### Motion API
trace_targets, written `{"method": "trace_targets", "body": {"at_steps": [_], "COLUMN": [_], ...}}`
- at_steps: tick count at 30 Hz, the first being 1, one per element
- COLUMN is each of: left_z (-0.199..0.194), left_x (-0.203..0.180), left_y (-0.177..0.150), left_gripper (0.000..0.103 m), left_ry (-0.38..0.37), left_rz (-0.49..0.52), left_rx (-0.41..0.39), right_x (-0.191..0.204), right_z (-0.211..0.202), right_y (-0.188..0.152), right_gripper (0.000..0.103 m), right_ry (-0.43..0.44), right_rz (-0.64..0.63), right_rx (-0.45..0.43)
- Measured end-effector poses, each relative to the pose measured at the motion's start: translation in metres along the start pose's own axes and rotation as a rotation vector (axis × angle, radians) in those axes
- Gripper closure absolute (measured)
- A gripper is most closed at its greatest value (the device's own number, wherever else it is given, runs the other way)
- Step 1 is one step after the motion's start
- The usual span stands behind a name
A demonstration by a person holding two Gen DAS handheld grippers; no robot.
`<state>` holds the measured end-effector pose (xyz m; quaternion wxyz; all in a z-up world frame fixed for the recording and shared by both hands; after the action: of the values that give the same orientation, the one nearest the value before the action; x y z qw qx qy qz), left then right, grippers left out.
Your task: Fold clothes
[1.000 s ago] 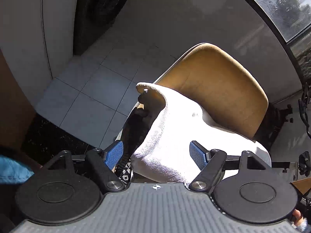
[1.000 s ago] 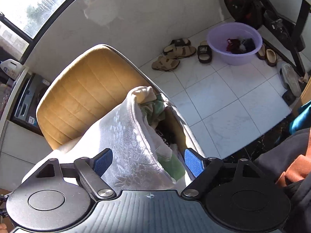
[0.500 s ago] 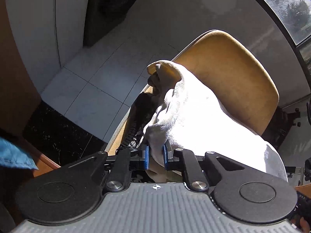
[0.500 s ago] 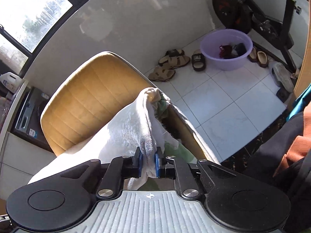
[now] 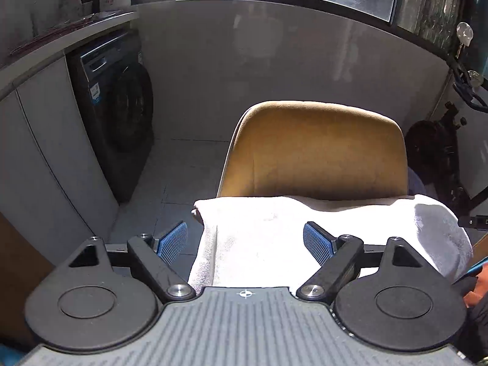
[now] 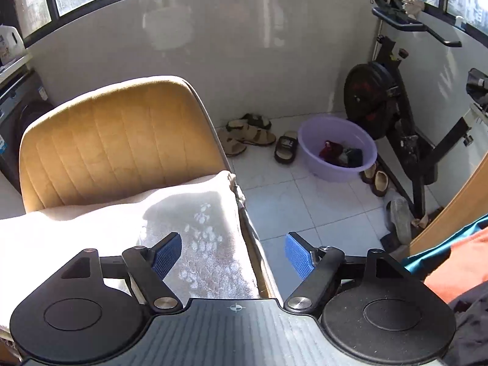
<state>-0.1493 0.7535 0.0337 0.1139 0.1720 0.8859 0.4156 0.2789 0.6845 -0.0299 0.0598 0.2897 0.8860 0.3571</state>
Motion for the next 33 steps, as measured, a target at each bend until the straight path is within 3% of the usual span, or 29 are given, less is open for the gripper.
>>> {"method": "trace_targets", "body": {"at_steps": [4, 7, 10, 14, 18, 23, 28, 33], "left_z": [0.047, 0.077, 0.098, 0.108, 0.114, 0.095, 0.060, 0.025], "left_x": [-0.034, -0.037, -0.028, -0.013, -0.008, -0.007, -0.003, -0.011], "left_y": [-0.006, -0.024, -0.052, -0.069, -0.070, -0.063, -0.057, -0.049], "left_gripper": [0.015, 0.015, 0.015, 0.001, 0.000, 0.000, 0.000, 0.000], "left_ry": [-0.025, -0.019, -0.047, -0.041, -0.029, 0.007, 0.021, 0.032], "left_rz": [0.132, 0.204, 0.183, 0.120, 0.080, 0.097, -0.009, 0.004], "left_rx": [0.034, 0.117, 0.241, 0.282, 0.297, 0.275, 0.243, 0.203], "right_x": [0.009, 0.016, 0.023, 0.030, 0.029, 0.036, 0.040, 0.041], "right_z": [0.028, 0.049, 0.069, 0.093, 0.091, 0.066, 0.011, -0.055], "right_y": [-0.011, -0.020, -0.028, -0.038, -0.040, -0.034, -0.034, -0.041], "right_gripper": [0.025, 0.019, 0.014, 0.012, 0.007, 0.007, 0.004, 0.001], "right_ry": [0.017, 0.030, 0.043, 0.058, 0.050, 0.017, 0.037, 0.058], "right_rz": [0.009, 0.015, 0.022, 0.029, 0.014, 0.026, 0.058, 0.104], "right_rx": [0.051, 0.090, 0.129, 0.173, 0.167, 0.133, 0.057, -0.011]}}
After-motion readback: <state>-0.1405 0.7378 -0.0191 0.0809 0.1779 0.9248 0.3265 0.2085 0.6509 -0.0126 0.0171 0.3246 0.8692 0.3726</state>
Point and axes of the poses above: each gripper's, at about its wrist camera, not at the fingertips, and z roughly the way its jaws point, x to its left, y to its top, the point moved 4 cm from there along z, roughly the way its jaws point, and after that the axes turned 5 degrees about -x, right-handed, at the moved point
